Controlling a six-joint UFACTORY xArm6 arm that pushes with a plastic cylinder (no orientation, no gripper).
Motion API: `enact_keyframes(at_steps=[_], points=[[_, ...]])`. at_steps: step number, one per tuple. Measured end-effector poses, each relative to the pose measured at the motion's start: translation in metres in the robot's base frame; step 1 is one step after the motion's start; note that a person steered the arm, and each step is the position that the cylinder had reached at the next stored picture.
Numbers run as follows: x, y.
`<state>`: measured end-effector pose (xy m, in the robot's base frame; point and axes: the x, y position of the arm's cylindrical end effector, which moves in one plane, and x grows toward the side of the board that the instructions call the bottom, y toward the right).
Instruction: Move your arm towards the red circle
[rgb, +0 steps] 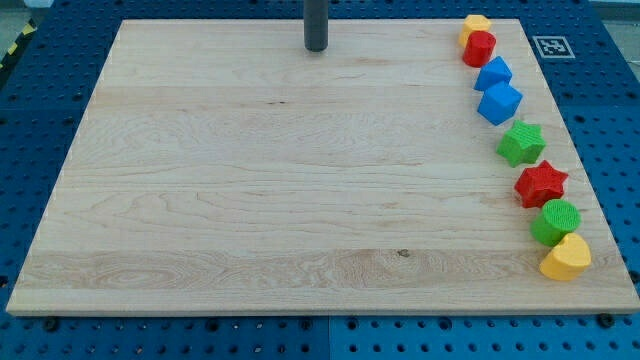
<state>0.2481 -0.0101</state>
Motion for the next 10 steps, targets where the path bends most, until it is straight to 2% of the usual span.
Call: enact_keyframes(at_steps=[2,4,7,10], points=[[-0.008,0.016],[-0.056,0.117],[-0.057,0.13],[-0.056,0.209]])
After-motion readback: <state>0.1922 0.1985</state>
